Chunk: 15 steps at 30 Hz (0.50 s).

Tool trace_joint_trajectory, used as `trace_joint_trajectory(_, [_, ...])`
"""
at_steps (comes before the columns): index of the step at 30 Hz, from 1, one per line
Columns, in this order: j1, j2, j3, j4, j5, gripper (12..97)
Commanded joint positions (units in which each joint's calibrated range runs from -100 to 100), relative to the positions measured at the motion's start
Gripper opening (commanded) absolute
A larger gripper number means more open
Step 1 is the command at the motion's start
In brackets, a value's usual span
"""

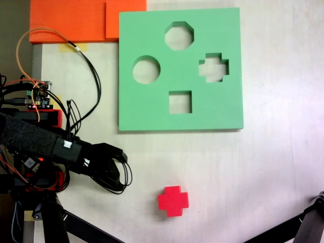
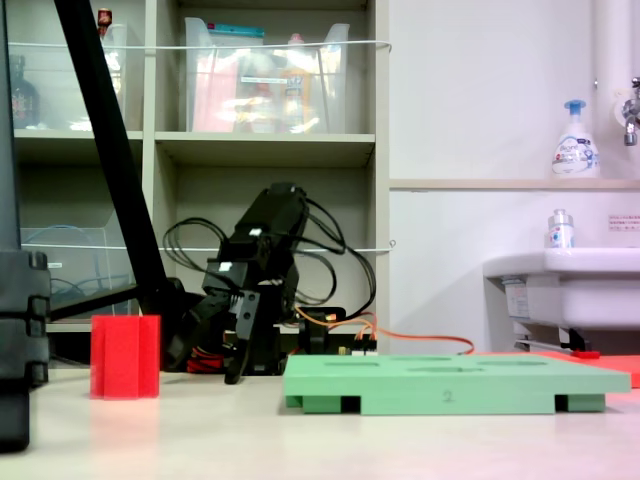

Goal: Put the cross columnar block into the corresponding hole

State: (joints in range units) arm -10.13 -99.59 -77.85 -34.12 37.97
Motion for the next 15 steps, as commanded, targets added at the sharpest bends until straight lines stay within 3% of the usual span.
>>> trace_joint_trajectory(1, [0.2, -0.4, 5.1, -8.8, 0.4, 43.4])
trace_joint_trajectory(6, [0.4, -0.4, 19.8, -24.0, 0.6, 43.7])
trace_joint_trajectory(8, [0.5, -0.4, 28.1, -30.8, 0.6, 53.0])
trace_joint_trajectory(11, [0.5, 15.9, 46.2, -47.7, 0.6, 56.4])
trace_joint_trajectory(15, [0.2, 28.6, 60.7, -54.0, -0.5, 66.1])
